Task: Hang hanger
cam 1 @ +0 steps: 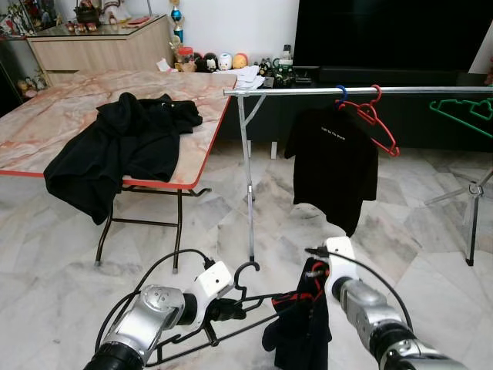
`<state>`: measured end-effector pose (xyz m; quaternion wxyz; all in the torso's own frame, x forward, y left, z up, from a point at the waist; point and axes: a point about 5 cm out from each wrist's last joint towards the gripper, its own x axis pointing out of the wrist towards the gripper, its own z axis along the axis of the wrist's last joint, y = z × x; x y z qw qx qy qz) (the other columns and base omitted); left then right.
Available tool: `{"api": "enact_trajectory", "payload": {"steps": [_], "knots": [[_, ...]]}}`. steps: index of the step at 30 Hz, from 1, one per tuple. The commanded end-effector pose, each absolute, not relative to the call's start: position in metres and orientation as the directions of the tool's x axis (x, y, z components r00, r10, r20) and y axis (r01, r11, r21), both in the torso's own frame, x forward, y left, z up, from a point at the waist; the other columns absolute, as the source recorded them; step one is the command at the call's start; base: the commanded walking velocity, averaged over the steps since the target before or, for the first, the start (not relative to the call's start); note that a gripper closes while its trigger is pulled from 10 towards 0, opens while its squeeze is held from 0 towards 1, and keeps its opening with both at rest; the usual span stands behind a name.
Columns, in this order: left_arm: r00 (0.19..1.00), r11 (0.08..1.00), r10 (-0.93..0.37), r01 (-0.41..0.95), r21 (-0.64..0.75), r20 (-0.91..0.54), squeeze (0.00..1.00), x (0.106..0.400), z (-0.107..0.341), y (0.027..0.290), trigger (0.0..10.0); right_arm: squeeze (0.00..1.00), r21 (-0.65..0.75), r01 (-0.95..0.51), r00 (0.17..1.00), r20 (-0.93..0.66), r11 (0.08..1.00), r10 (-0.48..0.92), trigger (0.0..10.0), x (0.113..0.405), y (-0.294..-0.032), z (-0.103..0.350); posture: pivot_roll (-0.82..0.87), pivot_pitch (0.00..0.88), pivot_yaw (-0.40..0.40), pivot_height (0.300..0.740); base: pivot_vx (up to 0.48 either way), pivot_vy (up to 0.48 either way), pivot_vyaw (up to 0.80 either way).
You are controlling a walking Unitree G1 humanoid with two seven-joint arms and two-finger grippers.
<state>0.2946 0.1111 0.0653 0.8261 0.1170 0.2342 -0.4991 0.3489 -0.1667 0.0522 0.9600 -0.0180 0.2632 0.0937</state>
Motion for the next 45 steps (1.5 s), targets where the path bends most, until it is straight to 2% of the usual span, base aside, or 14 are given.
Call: {"api": "enact_trajectory", "payload": {"steps": [1,6,13,17,21,26,32,38,45], "knots": [[0.403,0.478,-0.786,0.877,-0.047,-0.468,0.0,0.298,0.075,0.112,10.0,0.0,0.035,-0.176,0.865,-0.472,0.984,0.171,10.0,0.356,-0.163,0.062,0.02,0.0,0.025,0.74,0.0,0.0,0.0],[0.441,0.507,-0.794,0.86,-0.053,-0.419,0.0,0.304,0.083,0.11,10.0,0.0,0.043,-0.164,0.871,-0.463,0.986,0.165,10.0,0.358,-0.162,0.065,0.01,0.0,0.025,0.74,0.0,0.0,0.0],[0.432,0.492,-0.824,0.867,-0.085,-0.366,0.0,0.302,0.09,0.103,10.0,0.0,0.044,-0.153,0.859,-0.487,0.987,0.155,10.0,0.352,-0.164,0.057,0.01,0.0,0.026,0.74,0.0,0.0,0.0],[0.459,0.516,-0.799,0.855,-0.051,-0.389,0.0,0.304,0.088,0.103,10.0,0.0,0.079,-0.203,0.843,-0.493,0.976,0.215,10.0,0.351,-0.157,0.055,0.01,0.0,0.03,0.74,0.0,0.0,0.0],[0.443,0.502,-0.807,0.863,-0.061,-0.391,0.0,0.302,0.087,0.098,10.0,0.0,0.088,-0.26,0.825,-0.497,0.962,0.269,10.0,0.351,-0.153,0.057,0.0,0.0,0.031,0.74,0.0,0.0,0.0],[0.478,0.543,-0.744,0.84,-0.007,-0.467,0.0,0.305,0.079,0.1,10.0,0.0,0.115,-0.211,0.852,-0.465,0.971,0.24,10.0,0.355,-0.156,0.062,0.0,0.0,0.034,0.74,0.0,0.0,0.0],[0.459,0.536,-0.71,0.844,0.012,-0.535,0.0,0.303,0.07,0.103,10.0,0.0,0.118,-0.185,0.872,-0.439,0.976,0.218,10.0,0.36,-0.161,0.07,0.0,0.0,0.037,0.74,0.0,0.0,0.0],[0.473,0.556,-0.669,0.83,0.036,-0.574,0.0,0.304,0.066,0.107,10.0,0.0,0.032,-0.193,0.869,-0.458,0.981,0.186,10.0,0.359,-0.164,0.068,0.0,0.0,0.035,0.74,0.0,0.0,0.0],[0.479,0.549,-0.708,0.835,0.022,-0.52,0.0,0.304,0.073,0.105,10.0,0.0,0.049,-0.199,0.866,-0.459,0.979,0.199,10.0,0.358,-0.162,0.067,0.0,0.0,0.034,0.74,0.0,0.0,0.0]]}}
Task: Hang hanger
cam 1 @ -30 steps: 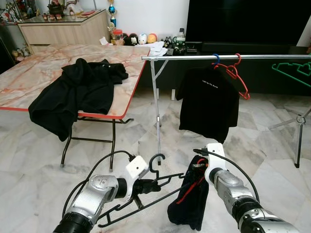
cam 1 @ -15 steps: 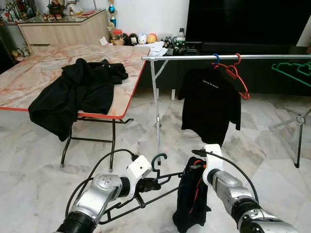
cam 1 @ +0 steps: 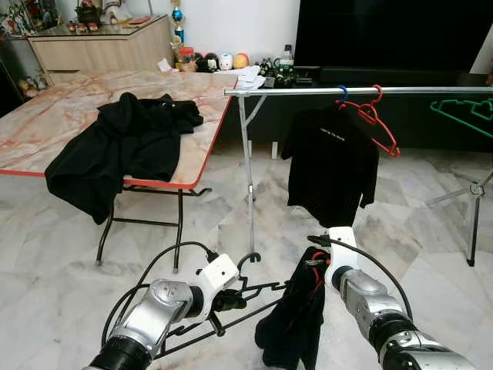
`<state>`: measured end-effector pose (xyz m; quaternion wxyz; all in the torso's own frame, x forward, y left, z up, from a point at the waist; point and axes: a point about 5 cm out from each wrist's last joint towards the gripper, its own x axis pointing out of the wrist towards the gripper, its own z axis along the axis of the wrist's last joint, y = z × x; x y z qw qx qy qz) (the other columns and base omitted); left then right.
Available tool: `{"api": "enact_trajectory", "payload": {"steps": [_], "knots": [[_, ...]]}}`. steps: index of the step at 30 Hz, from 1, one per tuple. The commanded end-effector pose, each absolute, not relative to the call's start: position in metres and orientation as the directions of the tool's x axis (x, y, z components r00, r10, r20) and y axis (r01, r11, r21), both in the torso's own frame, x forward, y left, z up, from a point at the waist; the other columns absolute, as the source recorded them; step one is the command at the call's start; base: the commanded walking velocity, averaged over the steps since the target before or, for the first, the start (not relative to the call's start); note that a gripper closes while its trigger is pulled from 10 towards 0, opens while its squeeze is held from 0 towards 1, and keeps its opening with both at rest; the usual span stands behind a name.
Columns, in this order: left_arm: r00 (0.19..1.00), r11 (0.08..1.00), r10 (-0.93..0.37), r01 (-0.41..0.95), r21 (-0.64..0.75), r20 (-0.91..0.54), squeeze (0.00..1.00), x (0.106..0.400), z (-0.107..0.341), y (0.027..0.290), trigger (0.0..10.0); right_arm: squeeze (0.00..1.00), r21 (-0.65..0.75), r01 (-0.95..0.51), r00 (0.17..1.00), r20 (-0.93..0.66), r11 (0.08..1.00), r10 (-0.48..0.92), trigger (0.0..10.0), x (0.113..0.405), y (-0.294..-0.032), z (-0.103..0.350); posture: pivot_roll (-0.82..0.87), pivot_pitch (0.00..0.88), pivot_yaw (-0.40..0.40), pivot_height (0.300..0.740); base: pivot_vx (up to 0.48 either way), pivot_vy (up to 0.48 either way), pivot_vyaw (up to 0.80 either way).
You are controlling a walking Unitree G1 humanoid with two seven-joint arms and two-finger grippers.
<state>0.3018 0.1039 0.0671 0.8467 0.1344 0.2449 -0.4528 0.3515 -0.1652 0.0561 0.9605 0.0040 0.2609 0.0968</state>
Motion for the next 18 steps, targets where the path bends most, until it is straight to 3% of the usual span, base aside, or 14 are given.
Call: {"api": "enact_trajectory", "payload": {"steps": [1,4,9,13,18], "knots": [[0.471,0.539,-0.709,0.842,0.027,-0.525,0.0,0.304,0.074,0.107,10.0,0.0,0.045,-0.2,0.867,-0.458,0.979,0.198,10.0,0.358,-0.162,0.067,0.0,0.0,0.033,0.74,0.0,0.0,0.0],[0.393,0.444,-0.65,0.891,0.093,-0.651,0.0,0.294,0.064,0.123,10.0,0.0,0.013,-0.167,0.874,-0.46,0.986,0.154,10.0,0.359,-0.172,0.069,0.01,0.0,0.031,0.74,0.0,0.0,0.0],[0.306,0.374,-0.588,0.924,0.083,-0.749,0.0,0.283,0.053,0.138,10.0,0.0,-0.003,-0.111,0.892,-0.441,0.994,0.099,10.0,0.364,-0.182,0.076,0.01,0.0,0.028,0.74,0.0,0.0,0.0],[0.287,0.361,-0.595,0.93,0.07,-0.751,0.0,0.28,0.051,0.136,10.0,0.0,0.003,-0.098,0.897,-0.434,0.995,0.089,10.0,0.365,-0.182,0.078,0.01,0.0,0.028,0.74,0.0,0.0,0.0],[0.327,0.403,-0.716,0.915,0.016,-0.618,0.0,0.286,0.066,0.115,10.0,0.0,0.066,-0.065,0.902,-0.424,0.996,0.087,10.0,0.367,-0.175,0.081,0.01,0.0,0.028,0.74,0.0,0.0,0.0]]}}
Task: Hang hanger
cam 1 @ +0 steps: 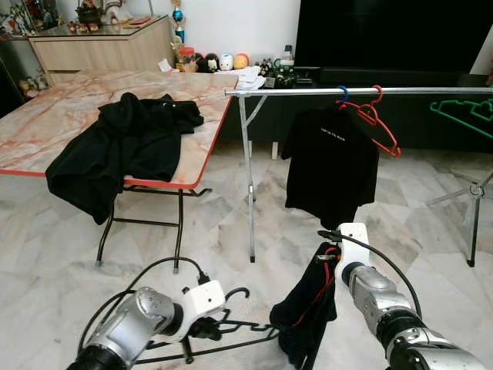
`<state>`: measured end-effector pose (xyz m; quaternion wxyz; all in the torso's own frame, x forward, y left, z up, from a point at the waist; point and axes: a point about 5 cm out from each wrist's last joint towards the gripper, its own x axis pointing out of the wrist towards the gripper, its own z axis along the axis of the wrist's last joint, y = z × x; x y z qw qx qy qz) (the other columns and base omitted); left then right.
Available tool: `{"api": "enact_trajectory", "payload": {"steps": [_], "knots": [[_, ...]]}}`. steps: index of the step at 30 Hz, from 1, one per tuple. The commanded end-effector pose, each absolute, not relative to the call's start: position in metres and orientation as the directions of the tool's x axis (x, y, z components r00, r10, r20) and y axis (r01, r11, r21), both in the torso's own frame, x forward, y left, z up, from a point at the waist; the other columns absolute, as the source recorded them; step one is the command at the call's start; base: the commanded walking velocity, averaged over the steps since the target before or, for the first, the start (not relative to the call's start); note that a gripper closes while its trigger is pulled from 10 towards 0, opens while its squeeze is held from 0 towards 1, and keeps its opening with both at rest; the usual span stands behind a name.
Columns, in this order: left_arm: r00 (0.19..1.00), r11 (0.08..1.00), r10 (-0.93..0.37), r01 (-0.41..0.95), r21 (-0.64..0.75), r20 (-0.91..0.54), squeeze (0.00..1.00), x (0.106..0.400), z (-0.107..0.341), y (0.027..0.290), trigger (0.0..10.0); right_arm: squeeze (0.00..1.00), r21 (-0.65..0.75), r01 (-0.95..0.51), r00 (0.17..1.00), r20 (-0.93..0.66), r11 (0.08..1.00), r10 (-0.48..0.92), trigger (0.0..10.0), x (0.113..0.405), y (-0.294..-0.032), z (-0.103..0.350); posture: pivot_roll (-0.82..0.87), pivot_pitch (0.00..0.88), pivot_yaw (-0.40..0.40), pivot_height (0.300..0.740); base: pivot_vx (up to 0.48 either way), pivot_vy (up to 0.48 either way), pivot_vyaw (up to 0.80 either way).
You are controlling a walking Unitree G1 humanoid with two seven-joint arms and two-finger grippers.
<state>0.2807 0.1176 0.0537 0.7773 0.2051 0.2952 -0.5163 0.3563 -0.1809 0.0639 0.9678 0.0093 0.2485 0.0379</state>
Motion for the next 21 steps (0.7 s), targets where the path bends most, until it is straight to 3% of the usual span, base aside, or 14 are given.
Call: {"api": "enact_trajectory", "payload": {"steps": [1,10,16,21], "knots": [[0.327,0.406,-0.727,0.914,0.006,-0.604,0.0,0.287,0.067,0.113,10.0,0.0,0.073,-0.064,0.901,-0.424,0.995,0.089,10.0,0.367,-0.175,0.081,0.01,0.0,0.028,0.74,0.0,0.0,0.0],[0.33,0.402,-0.745,0.916,0.005,-0.58,0.0,0.289,0.071,0.108,10.0,0.0,0.111,-0.072,0.903,-0.415,0.991,0.112,10.0,0.37,-0.167,0.084,0.01,0.0,0.028,0.74,0.0,0.0,0.0],[0.397,0.457,-0.715,0.888,0.045,-0.576,0.0,0.294,0.07,0.107,10.0,0.0,0.131,-0.075,0.904,-0.409,0.989,0.122,10.0,0.372,-0.165,0.087,0.01,0.0,0.028,0.74,0.0,0.0,0.0],[0.391,0.452,-0.727,0.891,0.035,-0.565,0.0,0.293,0.071,0.102,10.0,0.0,0.143,-0.076,0.903,-0.409,0.987,0.129,10.0,0.372,-0.163,0.087,0.01,0.0,0.027,0.74,0.0,0.0,0.0]]}}
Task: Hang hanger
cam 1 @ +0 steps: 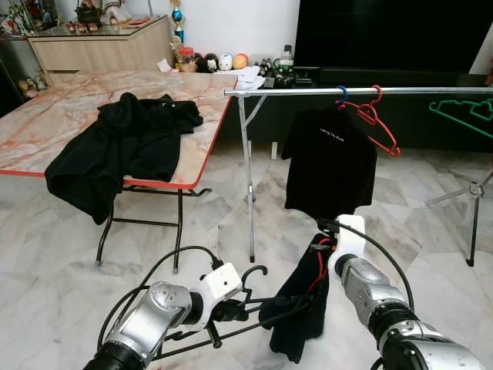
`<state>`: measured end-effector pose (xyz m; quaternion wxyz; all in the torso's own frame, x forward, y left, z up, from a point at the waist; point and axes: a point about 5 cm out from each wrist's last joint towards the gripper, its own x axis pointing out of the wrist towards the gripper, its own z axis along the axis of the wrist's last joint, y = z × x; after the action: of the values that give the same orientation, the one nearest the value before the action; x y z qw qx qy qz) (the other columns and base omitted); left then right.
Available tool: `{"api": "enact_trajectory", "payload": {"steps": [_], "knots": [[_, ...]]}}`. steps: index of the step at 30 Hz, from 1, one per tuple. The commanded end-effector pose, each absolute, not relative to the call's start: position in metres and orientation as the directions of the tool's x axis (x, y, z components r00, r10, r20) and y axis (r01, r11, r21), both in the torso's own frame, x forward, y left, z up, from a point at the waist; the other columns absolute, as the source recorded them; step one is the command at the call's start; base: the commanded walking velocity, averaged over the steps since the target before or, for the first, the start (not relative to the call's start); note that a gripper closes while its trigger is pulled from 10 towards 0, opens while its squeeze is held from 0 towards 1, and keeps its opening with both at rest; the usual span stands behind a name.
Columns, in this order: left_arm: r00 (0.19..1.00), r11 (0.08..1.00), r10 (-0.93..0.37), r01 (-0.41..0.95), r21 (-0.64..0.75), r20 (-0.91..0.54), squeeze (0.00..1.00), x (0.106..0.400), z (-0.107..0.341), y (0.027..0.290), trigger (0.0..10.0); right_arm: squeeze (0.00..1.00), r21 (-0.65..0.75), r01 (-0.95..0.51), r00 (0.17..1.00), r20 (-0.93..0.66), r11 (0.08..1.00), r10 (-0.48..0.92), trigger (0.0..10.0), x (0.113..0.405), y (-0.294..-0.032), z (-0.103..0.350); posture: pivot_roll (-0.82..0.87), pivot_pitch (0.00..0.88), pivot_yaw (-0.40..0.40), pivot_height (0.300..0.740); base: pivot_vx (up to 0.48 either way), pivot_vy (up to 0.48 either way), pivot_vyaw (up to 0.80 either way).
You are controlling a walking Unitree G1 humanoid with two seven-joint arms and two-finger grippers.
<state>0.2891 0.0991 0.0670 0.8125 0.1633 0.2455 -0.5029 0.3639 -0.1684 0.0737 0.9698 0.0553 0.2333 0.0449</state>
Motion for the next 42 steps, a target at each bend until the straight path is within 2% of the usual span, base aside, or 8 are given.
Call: {"api": "enact_trajectory", "payload": {"steps": [1,8,18,23,25,27,33,42], "knots": [[0.395,0.455,-0.725,0.89,0.038,-0.564,0.0,0.294,0.071,0.102,10.0,0.0,0.147,-0.078,0.903,-0.409,0.986,0.132,10.0,0.372,-0.163,0.088,0.01,0.0,0.028,0.74,0.0,0.0,0.0],[0.48,0.52,-0.677,0.848,0.098,-0.557,0.0,0.303,0.069,0.097,10.0,0.0,0.179,-0.122,0.893,-0.409,0.976,0.187,10.0,0.372,-0.155,0.087,0.01,0.0,0.028,0.74,0.0,0.0,0.0],[0.497,0.535,-0.659,0.837,0.112,-0.565,0.0,0.304,0.068,0.098,10.0,0.0,0.186,-0.128,0.891,-0.411,0.974,0.195,10.0,0.372,-0.155,0.087,0.01,0.0,0.03,0.74,0.0,0.0,0.0],[0.492,0.542,-0.73,0.84,0.036,-0.475,0.0,0.305,0.078,0.089,10.0,0.0,0.171,-0.206,0.881,-0.396,0.964,0.259,10.0,0.373,-0.149,0.09,0.0,0.0,0.031,0.74,0.0,0.0,0.0],[0.487,0.539,-0.752,0.842,0.011,-0.444,0.0,0.305,0.083,0.086,10.0,0.0,0.179,-0.199,0.88,-0.4,0.964,0.256,10.0,0.373,-0.149,0.09,0.0,0.0,0.031,0.74,0.0,0.0,0.0],[0.516,0.561,-0.756,0.828,0.009,-0.404,0.0,0.31,0.091,0.084,10.0,0.0,0.197,-0.18,0.884,-0.397,0.964,0.246,10.0,0.374,-0.151,0.092,0.01,0.0,0.031,0.74,0.0,0.0,0.0],[0.591,0.629,-0.701,0.776,0.044,-0.398,0.0,0.32,0.092,0.086,10.0,0.0,0.193,-0.172,0.889,-0.392,0.966,0.236,10.0,0.375,-0.152,0.093,0.0,0.0,0.031,0.74,0.0,0.0,0.0],[0.577,0.608,-0.644,0.784,0.121,-0.502,0.0,0.316,0.079,0.089,10.0,0.0,0.203,-0.157,0.905,-0.362,0.967,0.222,10.0,0.379,-0.154,0.102,0.0,0.0,0.032,0.74,0.0,0.0,0.0]]}}
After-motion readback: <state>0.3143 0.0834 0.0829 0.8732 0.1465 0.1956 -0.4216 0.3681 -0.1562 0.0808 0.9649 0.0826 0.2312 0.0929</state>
